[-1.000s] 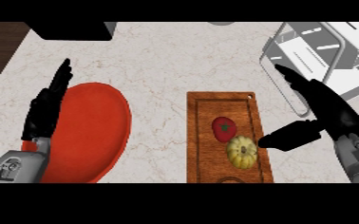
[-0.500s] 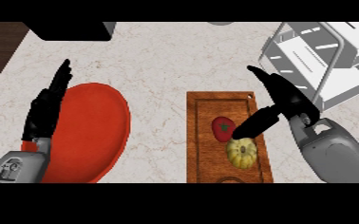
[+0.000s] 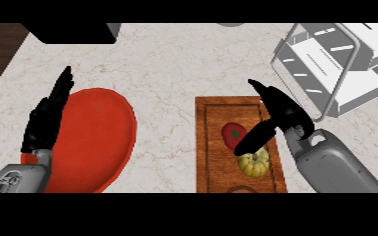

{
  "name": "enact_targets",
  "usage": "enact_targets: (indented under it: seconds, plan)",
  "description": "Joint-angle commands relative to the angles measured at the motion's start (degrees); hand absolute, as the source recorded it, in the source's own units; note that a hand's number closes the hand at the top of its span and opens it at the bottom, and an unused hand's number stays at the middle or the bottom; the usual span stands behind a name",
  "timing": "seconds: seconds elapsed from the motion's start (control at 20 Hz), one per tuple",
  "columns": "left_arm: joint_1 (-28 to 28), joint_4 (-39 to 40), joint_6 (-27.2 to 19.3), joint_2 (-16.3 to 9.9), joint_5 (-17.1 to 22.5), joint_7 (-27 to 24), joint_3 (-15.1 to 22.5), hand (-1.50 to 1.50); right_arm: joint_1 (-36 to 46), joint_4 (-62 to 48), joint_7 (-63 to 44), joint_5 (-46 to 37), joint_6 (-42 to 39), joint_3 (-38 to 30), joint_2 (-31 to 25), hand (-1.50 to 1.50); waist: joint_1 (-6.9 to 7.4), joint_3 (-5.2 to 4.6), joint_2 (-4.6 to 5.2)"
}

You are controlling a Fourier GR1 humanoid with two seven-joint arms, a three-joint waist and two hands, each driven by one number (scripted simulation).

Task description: Pick the tomato from the cutting board and place it in the tiered basket

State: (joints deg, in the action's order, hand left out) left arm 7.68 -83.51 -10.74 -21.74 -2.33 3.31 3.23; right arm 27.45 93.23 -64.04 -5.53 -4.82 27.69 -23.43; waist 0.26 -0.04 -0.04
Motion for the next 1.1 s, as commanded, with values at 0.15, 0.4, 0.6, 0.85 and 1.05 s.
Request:
enact_targets:
  seconds: [0.15,0.4,0.6,0.85,1.05]
  plan:
    - [1.66,0.12,1.97,-0.40,-0.51,1.60,-1.53,0.00,1.60,0.44,-8.37,-4.30,-4.28,1.48,1.45,-1.50,-0.19,0.00,0.01]
    - [0.51,1.16,2.54,0.31,-0.55,-0.64,-2.90,0.00,-1.03,3.45,-9.04,-8.80,-3.38,3.49,2.45,-1.50,-0.32,0.00,-0.01]
    - [-0.10,2.65,2.16,2.00,-1.30,-2.49,-2.68,0.00,-1.27,0.68,-7.39,-10.97,-4.68,3.87,3.44,-1.50,-0.31,-0.02,0.04]
    - [0.49,0.64,2.01,1.96,-3.15,0.01,-2.44,0.00,-1.13,-2.64,-8.80,-14.27,-3.06,4.77,8.73,-1.50,-0.02,0.01,0.02]
    - [-1.03,-3.82,3.03,1.85,-3.21,3.07,-2.14,0.00,-5.73,-1.24,-5.96,-14.43,-4.27,3.53,6.89,-1.50,-0.10,0.04,-0.07]
